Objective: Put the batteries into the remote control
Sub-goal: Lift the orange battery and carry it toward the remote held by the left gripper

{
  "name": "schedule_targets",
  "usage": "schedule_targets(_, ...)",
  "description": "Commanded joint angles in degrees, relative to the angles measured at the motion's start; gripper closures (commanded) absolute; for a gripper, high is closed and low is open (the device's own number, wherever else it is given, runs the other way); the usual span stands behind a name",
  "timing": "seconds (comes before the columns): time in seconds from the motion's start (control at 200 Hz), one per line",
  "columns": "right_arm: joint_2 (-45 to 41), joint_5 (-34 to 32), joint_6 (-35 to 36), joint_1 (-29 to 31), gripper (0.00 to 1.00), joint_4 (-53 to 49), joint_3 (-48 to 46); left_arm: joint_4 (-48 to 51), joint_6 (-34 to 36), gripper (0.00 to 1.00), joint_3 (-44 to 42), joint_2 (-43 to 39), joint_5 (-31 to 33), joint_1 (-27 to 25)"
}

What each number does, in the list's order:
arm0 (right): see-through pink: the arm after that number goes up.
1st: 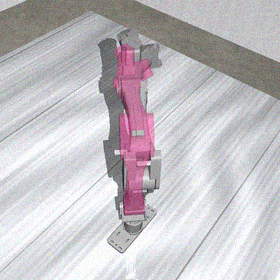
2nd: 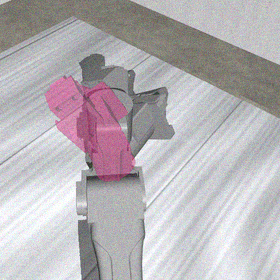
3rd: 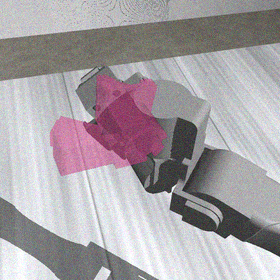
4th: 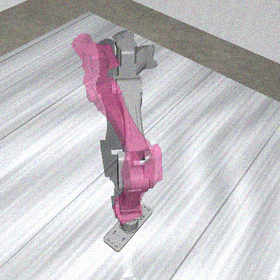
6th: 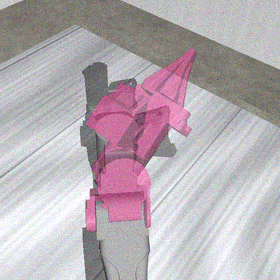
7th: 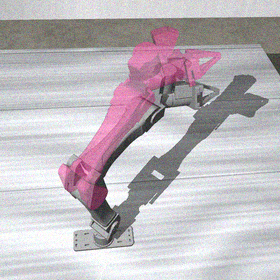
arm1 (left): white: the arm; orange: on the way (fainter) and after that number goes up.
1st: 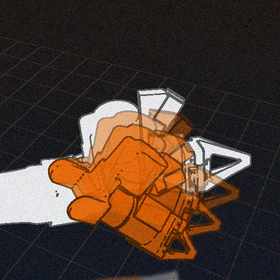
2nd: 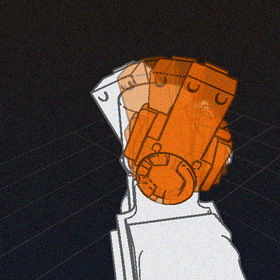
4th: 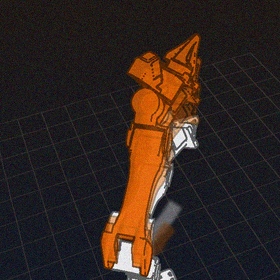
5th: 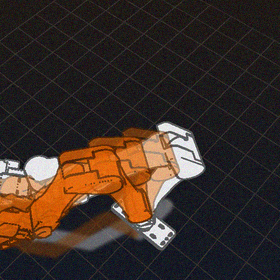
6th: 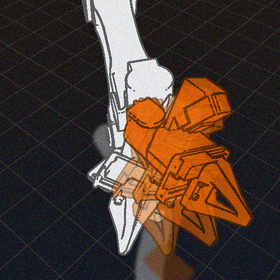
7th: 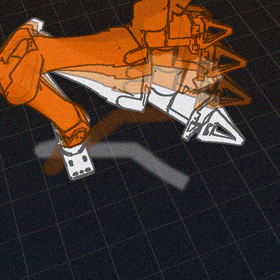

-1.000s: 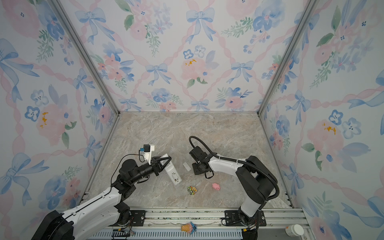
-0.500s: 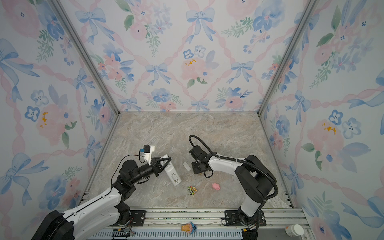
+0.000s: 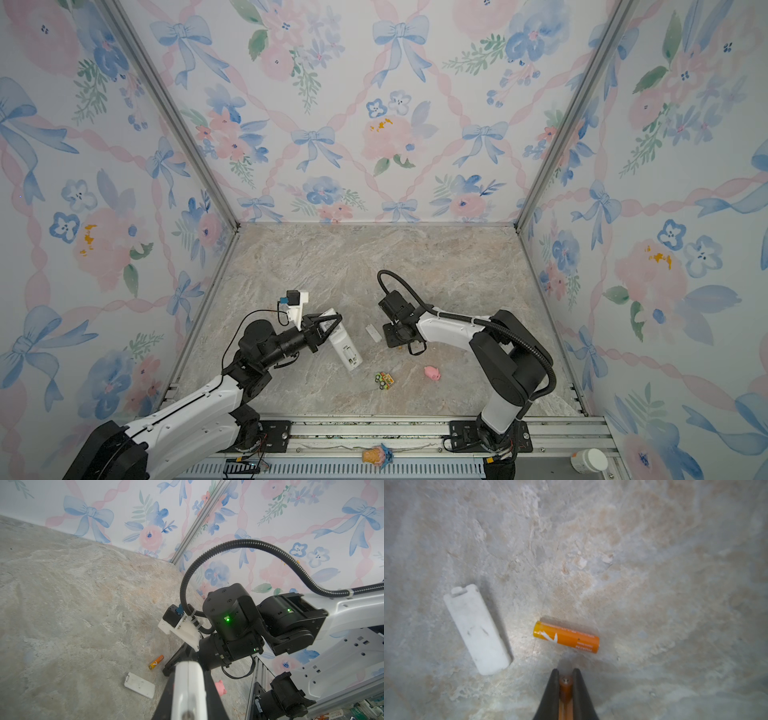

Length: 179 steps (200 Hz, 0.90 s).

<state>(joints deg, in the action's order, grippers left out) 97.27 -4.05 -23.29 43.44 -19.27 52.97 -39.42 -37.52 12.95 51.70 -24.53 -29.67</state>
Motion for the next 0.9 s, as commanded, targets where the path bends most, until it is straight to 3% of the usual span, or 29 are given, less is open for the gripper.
schedule_targets(0.0, 3.62, 0.62, 0.98, 0.60, 0.90, -5.70, -2.88, -2.50, 0.17, 1.00, -0.64, -0.51, 0.67, -0.26)
schedule_targets(0.195, 1.94, -3.05, 2.77, 4.41, 0.91, -6.49, -2.00, -1.67, -0.27, 1.00, -0.30, 0.06, 2.01, -0.12)
schedule_targets(0.47, -2.13, -2.84, 2.55, 5.49, 0.95, -2.63, -4.85, -1.45, -3.48, 1.00, -0.61, 0.53, 1.51, 2.84)
schedule_targets(0.89, -15.96, 0.01, 6.56, 5.88, 0.96, 4.88, -9.12, -1.45, -6.91, 1.00, -1.78, -1.82, -0.35, 7.87)
